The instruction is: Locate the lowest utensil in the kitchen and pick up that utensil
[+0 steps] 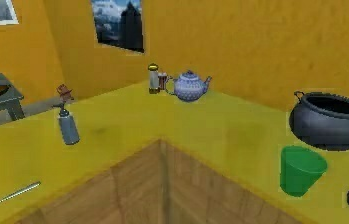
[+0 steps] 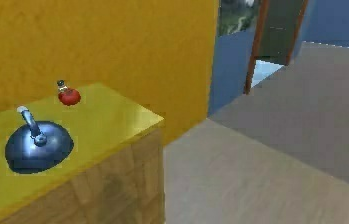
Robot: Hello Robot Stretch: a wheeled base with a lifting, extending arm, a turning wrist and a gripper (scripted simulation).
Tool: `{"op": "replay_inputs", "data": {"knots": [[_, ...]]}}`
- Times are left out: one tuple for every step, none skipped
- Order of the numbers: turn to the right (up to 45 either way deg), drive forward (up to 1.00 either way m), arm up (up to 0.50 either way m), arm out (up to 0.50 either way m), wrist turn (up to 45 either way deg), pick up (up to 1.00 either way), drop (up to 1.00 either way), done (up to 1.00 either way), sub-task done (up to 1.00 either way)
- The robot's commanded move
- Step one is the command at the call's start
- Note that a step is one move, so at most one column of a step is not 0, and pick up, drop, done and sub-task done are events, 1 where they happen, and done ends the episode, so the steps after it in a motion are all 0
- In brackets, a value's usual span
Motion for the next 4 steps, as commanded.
{"op": "replay_inputs", "data": {"knots": [[-45.0,0.0,0.0,0.0,0.0,0.0,0.0,0.0,0.0],[-45.0,0.0,0.0,0.0,0.0,0.0,0.0,0.0,0.0],[-42.0,0.0,0.0,0.0,0.0,0.0,0.0,0.0,0.0],[0.0,0.3,0.0,0.0,0.0,0.0,0.0,0.0,0.0]]}}
